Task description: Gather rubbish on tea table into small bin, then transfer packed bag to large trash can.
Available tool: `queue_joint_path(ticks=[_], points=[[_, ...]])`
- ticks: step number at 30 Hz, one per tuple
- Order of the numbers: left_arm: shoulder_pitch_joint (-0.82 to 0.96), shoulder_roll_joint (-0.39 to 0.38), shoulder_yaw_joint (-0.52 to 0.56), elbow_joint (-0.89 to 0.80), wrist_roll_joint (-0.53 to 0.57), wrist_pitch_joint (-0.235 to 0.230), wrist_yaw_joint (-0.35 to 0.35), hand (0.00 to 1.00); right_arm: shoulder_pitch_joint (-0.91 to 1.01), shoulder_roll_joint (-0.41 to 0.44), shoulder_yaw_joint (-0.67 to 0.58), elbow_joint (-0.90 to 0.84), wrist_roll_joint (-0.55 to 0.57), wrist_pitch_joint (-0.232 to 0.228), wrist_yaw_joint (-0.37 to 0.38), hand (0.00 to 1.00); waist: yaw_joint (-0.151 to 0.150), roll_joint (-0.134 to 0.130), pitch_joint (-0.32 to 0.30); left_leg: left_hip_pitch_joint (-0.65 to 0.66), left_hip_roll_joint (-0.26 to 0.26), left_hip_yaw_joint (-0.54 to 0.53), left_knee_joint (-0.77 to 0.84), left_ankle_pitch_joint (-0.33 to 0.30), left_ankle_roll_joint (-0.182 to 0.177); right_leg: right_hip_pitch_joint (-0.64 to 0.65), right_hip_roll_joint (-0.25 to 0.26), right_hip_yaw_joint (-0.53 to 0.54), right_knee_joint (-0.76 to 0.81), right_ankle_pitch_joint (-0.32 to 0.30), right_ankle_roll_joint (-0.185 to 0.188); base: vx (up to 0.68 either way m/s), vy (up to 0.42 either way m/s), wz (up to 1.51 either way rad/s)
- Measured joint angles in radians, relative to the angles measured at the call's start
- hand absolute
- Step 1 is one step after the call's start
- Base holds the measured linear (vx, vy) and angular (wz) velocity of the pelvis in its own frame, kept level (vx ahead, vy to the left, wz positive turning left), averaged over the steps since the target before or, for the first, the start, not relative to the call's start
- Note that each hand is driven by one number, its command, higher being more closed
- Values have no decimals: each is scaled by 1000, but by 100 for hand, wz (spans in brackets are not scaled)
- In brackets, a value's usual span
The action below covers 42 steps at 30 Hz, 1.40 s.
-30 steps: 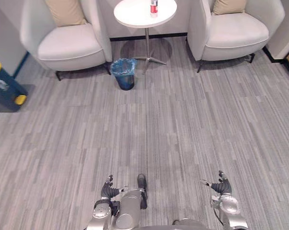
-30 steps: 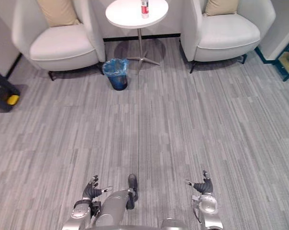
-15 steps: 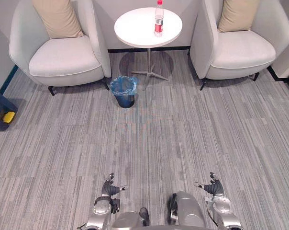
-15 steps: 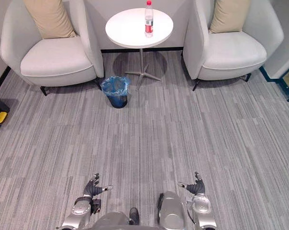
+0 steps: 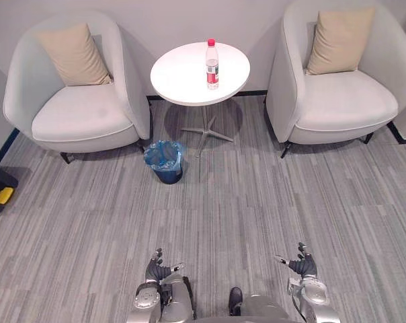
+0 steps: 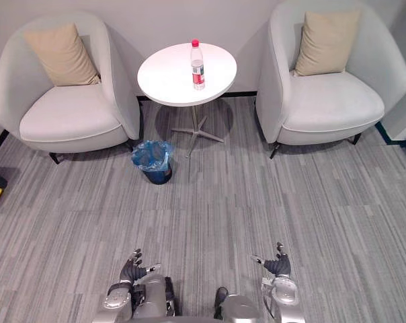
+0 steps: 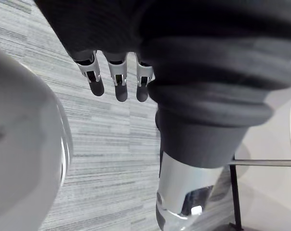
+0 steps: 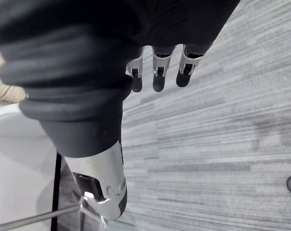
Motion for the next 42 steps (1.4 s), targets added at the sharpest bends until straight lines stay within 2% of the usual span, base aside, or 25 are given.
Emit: queue_joint_path(ticks=[1, 2, 3, 5, 6, 8, 9, 10, 12, 14, 17, 19, 20, 21, 23, 26, 27, 28, 31, 34, 35, 37, 38, 41, 42], points=[[0, -4, 0, 1, 0, 0, 0, 0, -2, -11, 1, 11, 0, 3, 0, 0, 3, 15, -7, 2, 0, 0, -64, 29, 5, 14, 8, 12, -2, -18, 16, 504, 289, -40], [14, -3, 1, 7, 0, 0, 0, 0, 0, -15, 5, 18, -1, 4, 0, 0, 5, 28, -17, 1, 1, -11, -66, 85, 65, 29, 16, 38, 20, -68, 37, 370, 248, -42], [20, 0, 1, 13, 0, 1, 1, 0, 0, -12, 8, 18, -1, 5, 0, 0, 8, 30, -25, 0, -8, -16, -40, 108, 89, 29, 5, 47, 48, -97, 50, 450, 297, -38], [17, 23, 0, 14, 0, 0, 0, 0, 14, 5, 29, 24, -3, 4, 1, 0, 27, -41, -53, -9, -68, 11, 36, 79, 140, 0, -72, 72, 167, -199, 94, 365, 178, -23], [12, 26, 0, 18, 0, 0, 0, 0, 19, 7, 33, 31, -4, 4, 2, 0, 30, -58, -63, -8, -87, 20, 40, 61, 146, -17, -91, 81, 215, -215, 111, 463, 179, -13], [5, 26, -9, 32, -3, 1, 0, 0, 4, 7, 36, 47, -7, 5, 3, 0, 23, -67, -70, 31, -127, 34, 28, 19, 168, -117, -136, 113, 467, -197, 185, 464, 203, -3], [6, 27, -15, 36, -5, 1, 0, 0, -3, 9, 45, 54, -15, 6, 6, 0, 23, -66, -70, 79, -140, 39, 11, -3, 172, -178, -158, 122, 626, -146, 285, 451, 186, -10], [9, 28, -22, 39, -7, 3, 1, 0, -4, 15, 47, 64, -20, 6, 7, 0, 22, -63, -68, 123, -142, 38, 3, -19, 185, -207, -169, 116, 725, -135, 303, 535, 191, -17], [13, 49, -49, 40, -8, 10, 1, 0, -12, 23, 48, 73, -24, 6, 7, 0, 21, -55, -66, 215, -141, 31, -20, -44, 197, -254, -192, 38, 850, -168, 237, 440, 110, 1], [8, 55, -55, 40, -8, 10, 1, 0, -20, 18, 49, 76, -25, 6, 7, 0, -3, -43, -60, 291, -131, 12, -64, -49, 198, -318, -185, -40, 817, -208, 168, 402, 20, 30], [-13, 55, -49, 55, -10, 10, 1, 0, -48, -1, 48, 81, -25, 6, 7, 0, -10, -18, -45, 344, -91, -2, -72, -51, 195, -432, -132, -60, 559, -195, 148, 360, -81, 22], [-9, 56, -43, 62, -14, 9, 2, 0, -50, -7, 48, 85, -25, 6, 7, 0, -21, -18, -45, 375, -70, -24, -73, -74, 156, -448, -103, -28, 374, -102, 140, 348, -169, 41], [-1, 67, -41, 68, -15, 7, 2, 0, -43, -6, 48, 87, -25, 7, 7, 0, -27, -35, -45, 402, -70, -37, -72, -107, 111, -445, -99, -4, 294, 48, 123, 299, -169, 50], [-6, 59, -38, 87, -15, 8, 2, 0, -37, -13, 45, 90, -26, 8, 7, 0, -32, -28, -39, 417, -61, -50, -70, -124, 95, -439, -92, -7, 312, 86, 88, 434, -285, 28], [-2, 47, -37, 104, -15, 10, 1, 0, -43, -25, 44, 91, -27, 14, 6, 0, -28, -8, -45, 412, -24, -61, -46, -129, 87, -450, -70, -16, 350, 38, 72, 375, -304, 10], [-12, 28, -33, 114, -14, 10, 0, 0, -36, -26, 39, 91, -26, 17, 7, 0, -37, 13, -36, 270, 45, -84, 293, -124, 43, -364, -43, -67, 299, -16, 56, 271, -272, 40], [-5, 14, -13, 114, -14, 10, 0, 0, -11, -23, 44, 80, -24, 16, 6, 0, -30, 17, -28, 208, 93, -74, 479, -111, 9, -284, -20, -79, 251, -30, 34, 361, -272, 26], [2, 13, 1, 103, -14, 9, -1, 0, 5, -20, 47, 73, -23, 14, 5, 0, -23, 16, -23, 163, 132, -45, 617, -113, 11, -215, -4, -86, 213, -43, 13, 362, -204, 13], [3, 9, 2, 97, -14, 10, -1, 0, 7, -19, 25, 73, -21, 14, 3, 0, -3, 24, -20, 74, 146, 12, 645, -125, 31, -131, -5, -85, 151, -50, 3, 246, -89, -5], [-2, 10, 3, 90, -13, 11, -1, 0, 7, -18, 5, 71, -20, 16, 3, 0, 1, 20, -17, 24, 74, 35, 376, -119, 32, -88, -39, -90, 136, -58, 26, 270, 51, 0], [0, 10, 2, 87, -10, 14, -2, 0, 10, -17, -3, 72, -21, 17, 3, 0, 1, 18, -16, 39, 22, 33, 178, -80, 17, -64, -58, -95, 133, -69, 45, 391, 147, 5], [3, 7, 1, 85, -6, 15, -2, 0, 14, -23, -2, 72, -21, 17, 3, 0, 1, 32, -20, 62, 2, 34, 12, 29, 18, -40, -50, -93, 135, -91, 79, 340, 168, -4], [13, 6, 1, 84, -6, 16, -3, 0, 16, -25, 3, 74, -21, 17, 4, 0, 12, 50, -24, 80, 5, 30, -30, 162, 112, -23, -36, -76, 147, -118, 100, 291, 164, -12], [-16, 28, 2, 70, -2, 16, -6, 0, 11, -3, 25, 68, -23, 20, 5, 0, 27, -31, -28, 82, -68, 40, -1, 100, 157, -12, -105, -40, 159, -156, 140, 364, 141, 7], [-20, 30, 2, 70, 1, 16, -9, 0, 4, -5, 27, 68, -23, 20, 5, 0, 27, -36, -27, 79, -75, 44, 17, 79, 162, -15, -111, -36, 176, -160, 147, 381, 136, 0]])
